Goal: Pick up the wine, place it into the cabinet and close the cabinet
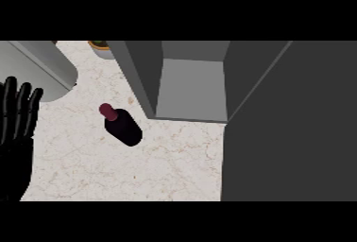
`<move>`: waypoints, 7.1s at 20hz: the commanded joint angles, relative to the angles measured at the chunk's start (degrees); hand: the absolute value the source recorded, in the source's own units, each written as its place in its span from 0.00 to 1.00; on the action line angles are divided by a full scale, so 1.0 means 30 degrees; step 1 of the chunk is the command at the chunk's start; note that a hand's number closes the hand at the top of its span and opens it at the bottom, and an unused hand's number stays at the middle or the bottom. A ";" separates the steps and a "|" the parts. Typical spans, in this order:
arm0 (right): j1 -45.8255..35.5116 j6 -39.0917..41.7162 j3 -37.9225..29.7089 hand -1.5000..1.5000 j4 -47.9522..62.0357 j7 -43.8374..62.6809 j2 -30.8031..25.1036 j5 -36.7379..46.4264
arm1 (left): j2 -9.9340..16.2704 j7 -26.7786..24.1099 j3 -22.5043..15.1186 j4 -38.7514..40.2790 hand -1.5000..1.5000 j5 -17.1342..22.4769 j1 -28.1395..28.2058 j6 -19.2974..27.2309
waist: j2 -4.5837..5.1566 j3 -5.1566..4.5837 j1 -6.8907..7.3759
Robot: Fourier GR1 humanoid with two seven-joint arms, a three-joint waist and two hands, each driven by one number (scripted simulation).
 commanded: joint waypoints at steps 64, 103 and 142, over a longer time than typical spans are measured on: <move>0.5962 -0.0255 0.7428 0.00 -1.1165 0.8170 -0.0301 -0.3046 | 0.3782 0.8455 0.5336 0.5819 0.00 1.4425 -0.2915 -0.5095 | -0.0683 0.0393 -0.1426; 0.7880 0.2052 0.7373 0.00 -1.0443 0.6067 0.0237 -0.3356 | 0.2163 -0.7807 0.3709 2.9920 0.00 0.4582 -0.8737 -1.1257 | -0.0585 0.0360 -0.1551; 0.8234 0.2257 0.6894 0.00 -0.9655 0.5809 0.0353 -0.2880 | 0.1090 -1.6452 0.2829 3.2189 1.00 0.1555 -0.7585 -0.7081 | -0.0774 0.0404 -0.1141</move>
